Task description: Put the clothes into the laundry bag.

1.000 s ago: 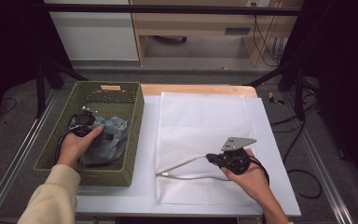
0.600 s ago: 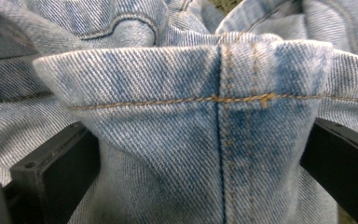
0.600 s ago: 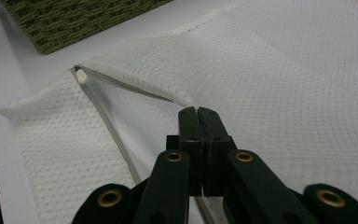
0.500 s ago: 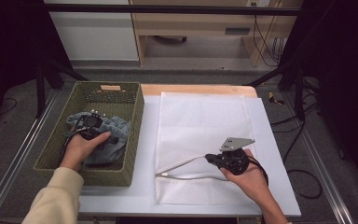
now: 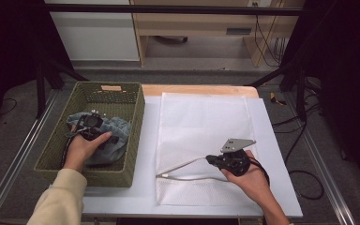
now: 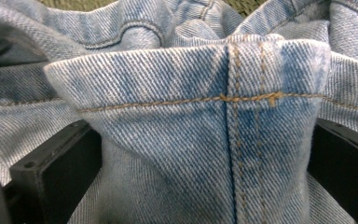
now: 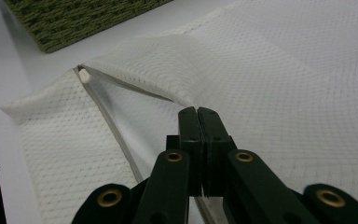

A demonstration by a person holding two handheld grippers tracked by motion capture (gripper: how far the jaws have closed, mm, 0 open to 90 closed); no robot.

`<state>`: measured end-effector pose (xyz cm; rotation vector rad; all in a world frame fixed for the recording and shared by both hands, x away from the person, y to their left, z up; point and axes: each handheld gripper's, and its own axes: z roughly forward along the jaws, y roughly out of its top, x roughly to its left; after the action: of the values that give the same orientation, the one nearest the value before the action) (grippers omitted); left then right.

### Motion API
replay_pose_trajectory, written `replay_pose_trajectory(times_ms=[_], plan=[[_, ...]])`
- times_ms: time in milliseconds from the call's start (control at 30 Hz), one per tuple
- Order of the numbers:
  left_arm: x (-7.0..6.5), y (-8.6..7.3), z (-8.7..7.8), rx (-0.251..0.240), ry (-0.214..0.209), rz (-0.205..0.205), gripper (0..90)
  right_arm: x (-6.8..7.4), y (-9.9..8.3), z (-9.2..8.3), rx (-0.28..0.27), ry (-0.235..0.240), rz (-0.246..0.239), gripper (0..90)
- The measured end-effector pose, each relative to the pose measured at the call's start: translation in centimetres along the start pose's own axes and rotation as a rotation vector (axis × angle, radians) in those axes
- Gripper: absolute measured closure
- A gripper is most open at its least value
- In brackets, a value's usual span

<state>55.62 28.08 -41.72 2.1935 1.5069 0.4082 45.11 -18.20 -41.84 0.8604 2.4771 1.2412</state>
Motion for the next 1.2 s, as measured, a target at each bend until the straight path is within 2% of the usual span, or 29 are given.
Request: replay_pose_trajectory(times_ms=[233, 500, 667, 733, 767, 833, 1000, 1200], plan=[[-0.5, -0.1, 0.2, 0.008, 0.0, 0.013, 0.0, 0.0, 0.0, 0.0, 0.0, 0.003, 0.0, 89.4], [-0.5, -0.1, 0.3, 0.011, -0.004, 0.01, 0.0, 0.0, 0.0, 0.1, 0.004, 0.003, 0.0, 89.4], [-0.5, -0.1, 0.5, 0.027, 0.002, 0.022, 0.3, 0.0, 0.0, 0.1, 0.008, 0.004, -0.001, 89.3], [-0.5, -0.1, 0.5, 0.05, -0.001, 0.048, 7.2, 0.0, 0.0, 0.1, 0.008, 0.004, -0.004, 89.3], [-0.5, -0.1, 0.5, 0.049, -0.001, 0.044, 12.9, 0.0, 0.0, 0.1, 0.008, 0.004, -0.004, 89.4], [-0.8, -0.1, 0.4, 0.056, -0.002, 0.064, 22.4, 0.0, 0.0, 0.1, 0.007, 0.003, -0.003, 89.3], [-0.9, -0.1, 0.0, 0.075, -0.017, 0.091, 42.1, 0.1, 0.0, 0.1, 0.007, 0.001, -0.003, 89.3], [-0.9, -0.1, -0.5, 0.091, -0.021, 0.103, 57.5, 0.1, 0.0, 0.0, 0.008, 0.0, -0.005, 89.3]])
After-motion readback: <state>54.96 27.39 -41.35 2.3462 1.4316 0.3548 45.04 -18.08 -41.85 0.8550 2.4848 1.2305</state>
